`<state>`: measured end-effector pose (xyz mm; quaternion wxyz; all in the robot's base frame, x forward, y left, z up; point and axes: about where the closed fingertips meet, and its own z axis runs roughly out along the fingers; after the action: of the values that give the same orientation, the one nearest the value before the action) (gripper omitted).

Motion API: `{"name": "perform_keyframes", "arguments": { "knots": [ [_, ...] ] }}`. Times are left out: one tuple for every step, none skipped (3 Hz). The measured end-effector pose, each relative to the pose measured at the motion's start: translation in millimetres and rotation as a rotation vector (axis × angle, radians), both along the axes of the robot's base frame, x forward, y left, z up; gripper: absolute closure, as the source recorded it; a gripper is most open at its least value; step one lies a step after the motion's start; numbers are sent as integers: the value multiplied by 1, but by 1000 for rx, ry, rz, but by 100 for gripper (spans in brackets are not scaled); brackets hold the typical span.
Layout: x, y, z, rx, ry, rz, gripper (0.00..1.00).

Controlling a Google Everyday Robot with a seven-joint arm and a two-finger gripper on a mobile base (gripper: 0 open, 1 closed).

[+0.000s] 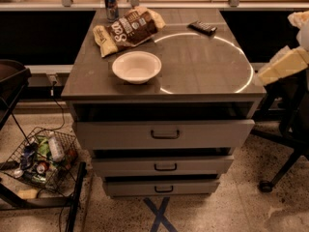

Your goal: Place rxbar chocolate into paper bowl

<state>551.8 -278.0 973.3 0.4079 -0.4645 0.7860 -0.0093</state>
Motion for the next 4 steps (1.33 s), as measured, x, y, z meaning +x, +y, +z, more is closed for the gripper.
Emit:
{"name": "perform_keyframes", "arguments": {
  "knots": [
    [59, -20, 10, 156, -153, -48, 0],
    [97, -32, 12, 235, -208, -76, 0],
    [97, -32, 11, 235, -208, -76, 0],
    [118, -24, 7, 267, -239, -90, 0]
  ]
}}
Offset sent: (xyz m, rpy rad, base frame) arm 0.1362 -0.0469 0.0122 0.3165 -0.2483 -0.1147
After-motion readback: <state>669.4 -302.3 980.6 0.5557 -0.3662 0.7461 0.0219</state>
